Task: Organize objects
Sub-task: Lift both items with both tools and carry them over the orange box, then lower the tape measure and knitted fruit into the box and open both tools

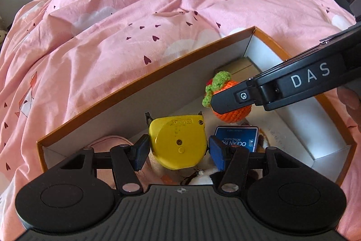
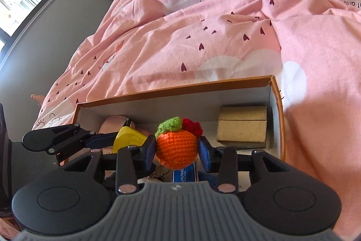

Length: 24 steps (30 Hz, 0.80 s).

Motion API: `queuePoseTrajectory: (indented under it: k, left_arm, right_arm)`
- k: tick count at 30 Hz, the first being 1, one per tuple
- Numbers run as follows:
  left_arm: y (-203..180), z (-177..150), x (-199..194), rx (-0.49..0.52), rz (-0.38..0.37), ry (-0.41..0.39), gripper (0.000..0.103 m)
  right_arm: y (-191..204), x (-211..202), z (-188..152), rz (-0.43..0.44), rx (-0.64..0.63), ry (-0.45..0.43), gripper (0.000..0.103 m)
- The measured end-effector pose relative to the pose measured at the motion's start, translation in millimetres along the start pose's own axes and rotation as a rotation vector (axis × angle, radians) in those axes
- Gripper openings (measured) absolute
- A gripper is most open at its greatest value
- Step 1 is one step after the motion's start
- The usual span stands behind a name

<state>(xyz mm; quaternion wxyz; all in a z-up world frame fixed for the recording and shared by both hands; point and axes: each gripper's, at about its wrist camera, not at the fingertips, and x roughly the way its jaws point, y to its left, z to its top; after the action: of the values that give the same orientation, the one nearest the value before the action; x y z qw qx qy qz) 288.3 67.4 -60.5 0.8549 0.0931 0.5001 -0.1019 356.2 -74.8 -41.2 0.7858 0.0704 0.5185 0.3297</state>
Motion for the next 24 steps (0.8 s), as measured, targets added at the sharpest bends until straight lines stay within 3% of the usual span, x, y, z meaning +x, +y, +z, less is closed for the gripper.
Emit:
queuePoseTrajectory:
  k: [10,13,16,24]
  left_arm:
    - [-3,1,31,0.093,0.013,0.092,0.065]
    - [-2,1,37,0.067,0.035,0.116,0.065]
    - [-2,2,39,0.033,0.046,0.108,0.066]
    - [-8,-4,44,0.069,0.089,0.110,0.069]
  right_arm:
    - [-5,37,-2,-0.055,0.063,0.074,0.043]
    - [-6,42,-5,-0.067,0.078,0.077,0.043]
    - [-6,46,-6,-0.079,0.092,0.076,0.044]
    - [-6,41,-7,-0.100,0.091,0.063,0.051]
